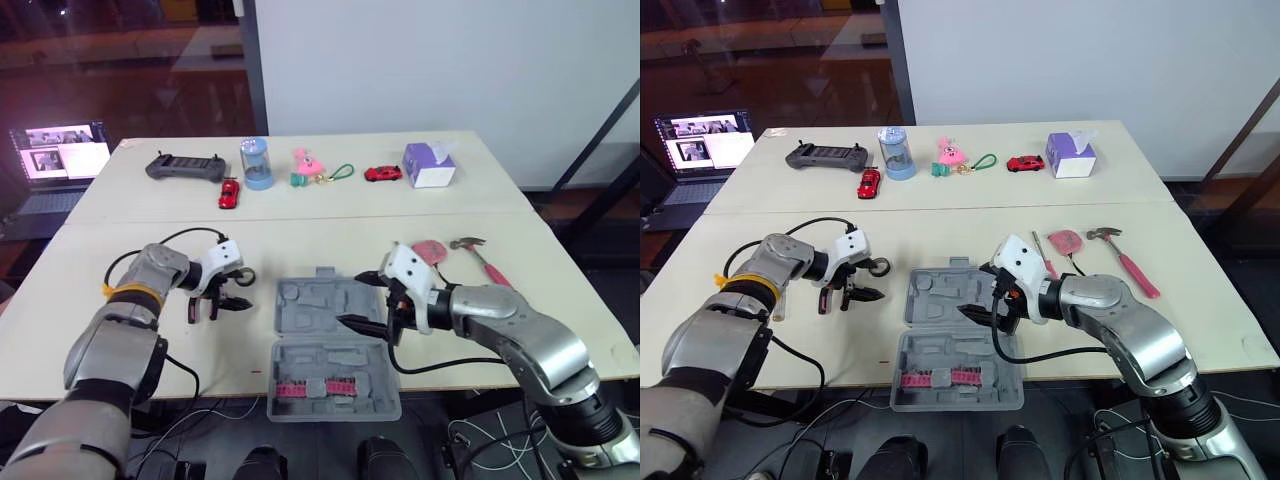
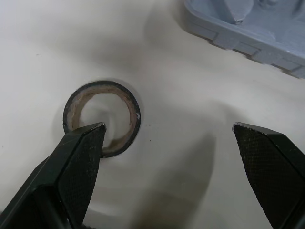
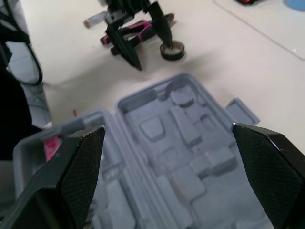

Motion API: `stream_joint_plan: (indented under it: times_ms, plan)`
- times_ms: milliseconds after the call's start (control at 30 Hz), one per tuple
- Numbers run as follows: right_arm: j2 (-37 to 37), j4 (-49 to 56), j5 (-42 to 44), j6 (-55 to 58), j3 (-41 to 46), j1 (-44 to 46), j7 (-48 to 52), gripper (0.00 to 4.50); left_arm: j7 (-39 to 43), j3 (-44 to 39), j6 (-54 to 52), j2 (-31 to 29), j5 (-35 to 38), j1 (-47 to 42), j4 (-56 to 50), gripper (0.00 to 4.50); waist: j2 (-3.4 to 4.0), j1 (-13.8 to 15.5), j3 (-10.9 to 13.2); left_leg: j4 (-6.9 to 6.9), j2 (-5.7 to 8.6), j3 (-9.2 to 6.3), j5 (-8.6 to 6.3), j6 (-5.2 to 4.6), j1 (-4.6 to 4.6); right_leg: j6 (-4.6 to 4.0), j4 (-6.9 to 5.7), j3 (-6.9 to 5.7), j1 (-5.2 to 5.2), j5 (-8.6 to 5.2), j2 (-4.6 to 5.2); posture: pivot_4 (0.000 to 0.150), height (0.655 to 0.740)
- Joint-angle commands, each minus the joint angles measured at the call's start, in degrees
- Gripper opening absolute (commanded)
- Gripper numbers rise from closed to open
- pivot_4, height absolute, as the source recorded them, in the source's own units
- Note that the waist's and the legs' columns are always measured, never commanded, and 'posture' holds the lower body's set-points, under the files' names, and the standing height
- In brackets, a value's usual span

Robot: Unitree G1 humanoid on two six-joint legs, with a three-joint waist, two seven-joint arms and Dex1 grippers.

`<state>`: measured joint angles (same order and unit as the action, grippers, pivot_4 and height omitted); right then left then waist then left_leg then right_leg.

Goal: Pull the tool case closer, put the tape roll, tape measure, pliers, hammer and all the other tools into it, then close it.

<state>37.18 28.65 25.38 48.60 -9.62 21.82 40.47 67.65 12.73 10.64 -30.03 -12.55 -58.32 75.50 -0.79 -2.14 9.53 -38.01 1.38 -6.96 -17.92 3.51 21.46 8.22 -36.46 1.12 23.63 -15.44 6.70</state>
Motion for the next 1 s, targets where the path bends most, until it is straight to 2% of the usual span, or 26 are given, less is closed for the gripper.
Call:
stream_joint_plan:
  times_ms: [33,300,333,367,400,600,633,800,1000]
  plan:
    - [0.0,2.4,0.0,0.3,1.2,-0.2,-1.2,4.49,-1.1,-0.1,0.4,0.1,-1.3,-1.5,0.4,4.48,0.00,-0.1,0.0,0.00,0.00,0.00,0.00,0.00,0.00,0.00,0.00,0.00,0.00,0.00,0.00,0.150,0.7400]
    - [-0.6,4.2,0.1,1.3,2.7,-2.7,-4.2,4.49,-4.9,-0.1,-1.0,2.2,-3.2,-1.8,1.5,4.48,0.00,-0.2,0.0,0.00,0.00,-0.01,0.00,-0.01,-0.02,0.00,-0.03,0.00,0.00,0.00,0.00,0.150,0.7400]
    - [-0.7,4.6,0.3,1.5,2.8,-2.9,-4.6,4.50,-5.4,0.0,-1.2,2.3,-3.5,-1.9,1.6,3.97,0.00,-0.2,0.0,0.00,0.00,-0.01,-0.01,-0.01,-0.03,0.00,-0.06,0.00,0.00,0.00,0.00,0.150,0.7400]
    - [-0.7,5.0,0.4,1.7,3.0,-3.2,-4.8,4.50,-5.7,0.2,-1.4,2.3,-4.0,-1.9,1.7,3.76,0.00,-0.2,0.0,0.00,0.00,-0.01,-0.01,-0.01,-0.03,0.00,-0.06,0.00,0.00,0.00,0.00,0.150,0.7400]
    - [-0.7,5.3,0.5,1.8,3.1,-3.3,-5.1,4.50,-5.9,0.4,-1.5,2.3,-4.3,-2.0,1.7,3.31,0.00,-0.2,0.0,0.00,0.00,-0.01,-0.01,-0.01,-0.03,0.00,-0.07,0.00,0.00,0.00,0.00,0.150,0.7400]
    - [-0.7,6.1,1.0,2.5,3.9,-3.3,-6.1,4.50,-8.7,1.0,-1.8,2.1,-6.4,-1.7,2.1,0.28,0.00,-0.3,0.0,-0.02,0.00,-0.01,-0.01,-0.02,-0.08,0.00,-0.15,0.00,-0.01,0.00,0.00,0.150,0.7400]
    - [-0.7,6.3,1.1,2.6,4.0,-3.3,-6.2,4.50,-9.2,1.2,-1.8,2.1,-6.8,-1.6,2.1,0.04,0.00,-0.3,0.0,-0.03,0.00,-0.01,-0.01,-0.02,-0.08,0.00,-0.15,0.00,-0.01,0.00,0.00,0.150,0.7400]
    - [-0.8,6.7,1.4,2.8,4.2,-3.1,-7.0,4.50,-10.4,0.9,-1.7,1.8,-7.6,-1.6,2.3,0.04,0.00,-0.2,0.0,-0.04,0.00,-0.01,-0.03,-0.05,-0.11,0.00,-0.23,0.01,-0.01,0.00,0.00,0.150,0.7400]
    - [-1.7,6.4,0.7,2.4,3.3,-2.8,-7.8,4.50,-2.3,-2.2,0.9,0.4,-4.2,-6.1,1.2,0.04,-0.03,-0.3,0.0,-0.10,0.00,-0.02,-0.11,-0.20,-0.04,0.00,-0.53,0.01,0.09,0.00,0.00,0.150,0.7400]
